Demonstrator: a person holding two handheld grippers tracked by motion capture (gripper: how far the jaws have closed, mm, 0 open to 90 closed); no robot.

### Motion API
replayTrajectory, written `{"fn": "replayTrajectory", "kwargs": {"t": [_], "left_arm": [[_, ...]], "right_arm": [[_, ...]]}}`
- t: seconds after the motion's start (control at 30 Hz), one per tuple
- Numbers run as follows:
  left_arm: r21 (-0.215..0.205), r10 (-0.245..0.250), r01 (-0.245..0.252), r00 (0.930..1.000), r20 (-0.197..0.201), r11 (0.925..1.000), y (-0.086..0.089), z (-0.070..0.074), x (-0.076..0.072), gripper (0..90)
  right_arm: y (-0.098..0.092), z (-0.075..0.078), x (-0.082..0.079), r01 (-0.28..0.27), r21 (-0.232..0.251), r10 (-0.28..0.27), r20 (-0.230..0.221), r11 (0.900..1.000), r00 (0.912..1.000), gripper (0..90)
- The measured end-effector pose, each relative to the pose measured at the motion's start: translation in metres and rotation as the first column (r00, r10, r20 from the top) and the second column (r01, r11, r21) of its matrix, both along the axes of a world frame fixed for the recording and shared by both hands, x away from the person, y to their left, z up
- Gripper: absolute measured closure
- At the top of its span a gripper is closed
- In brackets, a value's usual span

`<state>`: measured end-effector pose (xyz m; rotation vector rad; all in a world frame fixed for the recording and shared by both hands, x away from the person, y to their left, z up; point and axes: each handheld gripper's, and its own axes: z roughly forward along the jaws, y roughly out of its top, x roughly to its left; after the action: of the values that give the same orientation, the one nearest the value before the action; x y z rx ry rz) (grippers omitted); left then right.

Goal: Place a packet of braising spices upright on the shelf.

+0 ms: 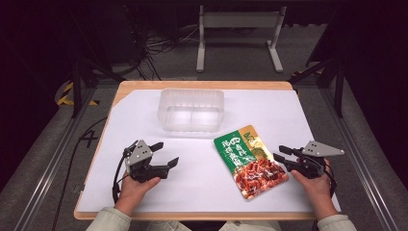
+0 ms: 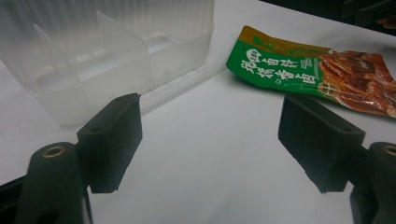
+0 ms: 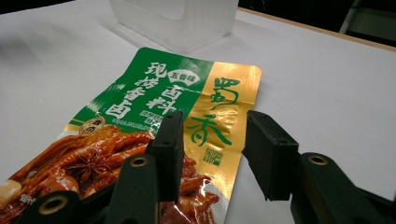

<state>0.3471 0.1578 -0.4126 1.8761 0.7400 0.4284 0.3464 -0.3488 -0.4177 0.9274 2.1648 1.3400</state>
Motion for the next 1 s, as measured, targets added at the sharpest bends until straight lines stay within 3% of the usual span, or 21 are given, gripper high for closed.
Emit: {"fn": "replayTrajectory", "kwargs": {"t": [0.17, 0.27, 0.5, 0.6, 0.7, 0.8, 0.9, 1.0], "left_arm": [[0.008, -0.014, 0.014, 0.9999, 0.008, 0.9999, -0.008, 0.005, 0.002, 21.6], [0.035, -0.024, 0.023, 0.9997, 0.007, 0.9991, -0.014, 0.011, 0.005, 20.9], [0.021, -0.039, 0.039, 0.9991, 0.014, 0.999, -0.024, 0.019, 0.01, 18.6], [0.04, -0.056, 0.056, 0.9984, -0.012, 0.9976, -0.034, 0.021, 0.014, 23.8], [0.028, -0.077, 0.078, 0.9963, -0.039, 0.9965, -0.046, 0.023, 0.018, 26.2], [0.068, -0.095, 0.098, 0.9945, -0.044, 0.9928, -0.061, 0.022, 0.022, 25.5], [0.059, -0.105, 0.109, 0.9922, -0.068, 0.9923, -0.07, 0.019, 0.028, 24.1], [0.056, -0.101, 0.105, 0.9928, -0.063, 0.9929, -0.078, 0.014, 0.037, 24.2]], "right_arm": [[-0.001, -0.001, -0.001, 0.003, -0.001, -0.003, -0.007, 1.0, 1.0, 57.8], [-0.003, -0.001, -0.003, 0.007, -0.003, -0.007, -0.006, 1.0, 1.0, 57.5], [-0.011, -0.002, -0.006, 0.035, 0.0, -0.035, -0.008, 0.999, 0.9993, 56.7], [-0.014, -0.002, -0.006, 0.049, 0.006, -0.049, -0.008, 0.999, 0.9988, 54.9], [-0.015, -0.002, -0.005, 0.055, 0.007, -0.055, -0.007, 0.998, 0.9985, 52.2], [-0.015, -0.003, -0.004, 0.059, 0.005, -0.059, -0.003, 0.998, 0.9983, 51.0], [-0.016, -0.002, -0.004, 0.063, 0.01, -0.063, 0.001, 0.998, 0.998, 50.9], [-0.018, -0.001, -0.003, 0.072, 0.018, -0.073, 0.007, 0.997, 0.9973, 50.5]]}}
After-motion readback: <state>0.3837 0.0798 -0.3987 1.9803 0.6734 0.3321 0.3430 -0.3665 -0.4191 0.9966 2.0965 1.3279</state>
